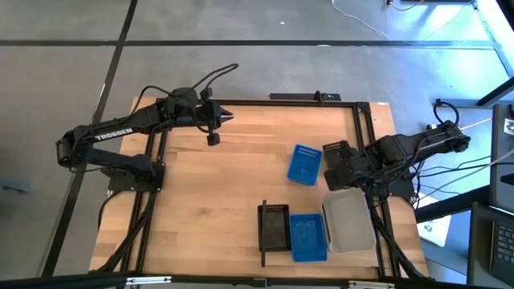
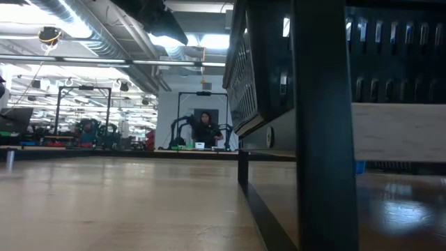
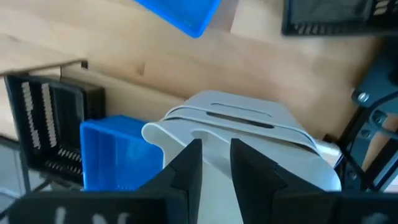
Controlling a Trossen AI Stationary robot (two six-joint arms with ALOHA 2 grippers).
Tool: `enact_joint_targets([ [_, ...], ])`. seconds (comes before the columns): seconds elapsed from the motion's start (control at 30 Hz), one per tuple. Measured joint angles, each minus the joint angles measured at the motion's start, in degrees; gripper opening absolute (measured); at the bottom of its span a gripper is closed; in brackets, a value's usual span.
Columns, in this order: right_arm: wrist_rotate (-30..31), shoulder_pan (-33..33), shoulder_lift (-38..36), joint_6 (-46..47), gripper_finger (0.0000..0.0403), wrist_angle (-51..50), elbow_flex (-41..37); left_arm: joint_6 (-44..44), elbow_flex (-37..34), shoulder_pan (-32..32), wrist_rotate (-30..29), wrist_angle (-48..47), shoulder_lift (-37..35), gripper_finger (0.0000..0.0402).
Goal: Stack baskets on shelf by color
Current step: Stack the gray bin on top of the gray bins on the shelf
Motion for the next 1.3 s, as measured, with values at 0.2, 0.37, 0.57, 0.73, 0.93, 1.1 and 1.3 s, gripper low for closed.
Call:
enact_joint_targets([
  [0.2, -3.4, 1.2, 0.0, 0.1, 0.0083, 1.1, 0.0, 0.0, 0.0, 0.0, 0.0, 0.0, 0.0, 0.0039],
  [0.37, -5.4, 1.8, 0.0, -0.2, 0.0083, 1.1, 0.0, 0.0, 0.0, 0.0, 0.0, 0.0, 0.0, 0.0039],
  [0.57, -1.5, 1.8, 0.0, -10.2, 0.0083, -0.5, 3.0, 0.0, 0.0, 0.0, 0.0, 0.0, 0.0, 0.0039],
  [0.73, -1.6, 1.8, 0.0, -29.2, 0.0083, -1.0, 5.7, 0.0, 0.0, 0.0, 0.0, 0.0, 0.0, 0.0039],
  [0.93, -7.7, 1.8, 0.4, -46.2, 0.0083, -0.8, 4.1, 0.0, 0.0, 0.0, 0.0, 0.0, 0.0, 0.0039],
  [1.1, -9.2, 1.8, 0.4, -48.6, 0.0083, -0.3, 3.8, 0.0, 0.0, 0.0, 0.0, 0.0, 0.0, 0.0039],
  [1.3, -9.3, 1.8, 0.9, -49.5, 0.0083, -0.6, 3.8, 0.0, 0.0, 0.0, 0.0, 0.0, 0.0, 0.0039],
])
